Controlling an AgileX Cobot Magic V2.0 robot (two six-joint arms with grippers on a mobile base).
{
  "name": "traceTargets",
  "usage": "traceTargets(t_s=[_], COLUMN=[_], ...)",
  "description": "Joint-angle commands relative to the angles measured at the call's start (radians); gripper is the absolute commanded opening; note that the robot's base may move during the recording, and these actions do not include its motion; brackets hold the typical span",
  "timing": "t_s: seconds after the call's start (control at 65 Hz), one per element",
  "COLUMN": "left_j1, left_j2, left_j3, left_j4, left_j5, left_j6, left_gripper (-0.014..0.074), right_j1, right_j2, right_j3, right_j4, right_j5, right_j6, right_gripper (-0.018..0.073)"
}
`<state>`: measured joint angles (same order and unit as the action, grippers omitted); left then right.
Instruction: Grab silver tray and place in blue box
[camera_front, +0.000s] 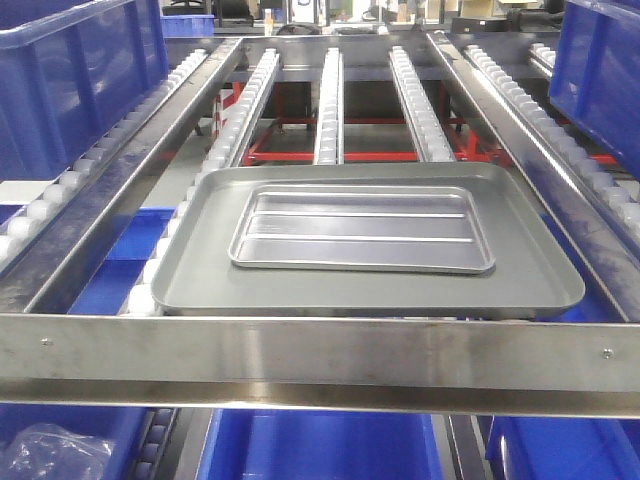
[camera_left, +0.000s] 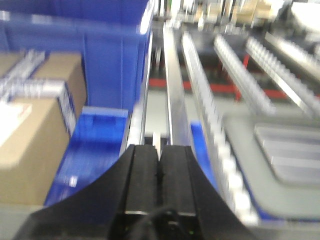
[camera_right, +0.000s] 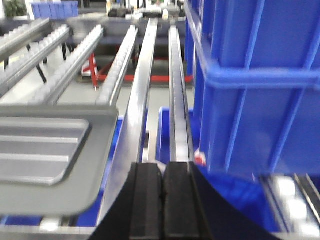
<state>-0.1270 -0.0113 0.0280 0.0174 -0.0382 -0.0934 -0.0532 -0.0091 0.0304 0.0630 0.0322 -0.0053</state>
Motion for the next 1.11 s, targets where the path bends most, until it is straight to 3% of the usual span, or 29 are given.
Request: traceTargets(t_s=[0.0,0.108,0.231,0.354,0.462,0.538,0.615,0.738,0.862,0.908,1.0,1.092], left_j1=[0.002,0.002,0.002,0.002,-0.015,-0.055,-0.143,-0.279,-0.409,-0.436,-0.446,-0.446], left_j2=[-0.015,0.022,0.155,0.336,0.517,0.64,0.796,0.972,1.147,1.206,1.316,1.417], left_j3=[-0.042,-0.169,-0.38,-0.57,-0.708,-0.779,-0.857,-0.944,-1.032,-1.064,-1.146,-1.256], left_j4=[-0.005,-0.005,0.003,0.003,-0.004,-0.004,-0.004,-0.009,-0.009,-0.046,-0.157,-0.158], left_j5=[-0.127,-0.035,0.172,0.294,0.346,0.345,0.345,0.344,0.338,0.335,0.391,0.499], left_j6=[0.002,0.002,0.004,0.004,0.022,0.073,0.08,0.08,0.08,0.08,0.08,0.08], left_gripper=[-0.0104,-0.0104,-0.0104,-0.0098,-0.0017,0.0094,0.0239,0.0273,0.0272,0.0272,0.0273,0.0273], right_j1=[-0.004,-0.004,-0.001,-0.001,0.023,0.06,0.134,0.247,0.342,0.356,0.357,0.357], right_j2=[-0.022,-0.017,0.083,0.264,0.424,0.529,0.665,0.814,0.955,1.009,1.098,1.188], right_j3=[-0.002,-0.09,-0.283,-0.442,-0.552,-0.608,-0.673,-0.748,-0.823,-0.844,-0.887,-0.955], right_j4=[0.004,0.024,0.024,0.024,0.024,0.024,0.024,0.024,0.026,0.045,0.103,0.107], right_j5=[-0.185,-0.198,-0.046,0.068,0.148,0.21,0.266,0.267,0.26,0.26,0.273,0.356], right_j6=[-0.011,-0.004,-0.002,-0.003,-0.003,-0.003,-0.003,-0.003,-0.003,-0.002,-0.002,-0.002], right_gripper=[0.0057,0.0057,0.0057,0.006,0.0078,0.0155,0.0314,0.045,0.0461,0.0461,0.0461,0.0459])
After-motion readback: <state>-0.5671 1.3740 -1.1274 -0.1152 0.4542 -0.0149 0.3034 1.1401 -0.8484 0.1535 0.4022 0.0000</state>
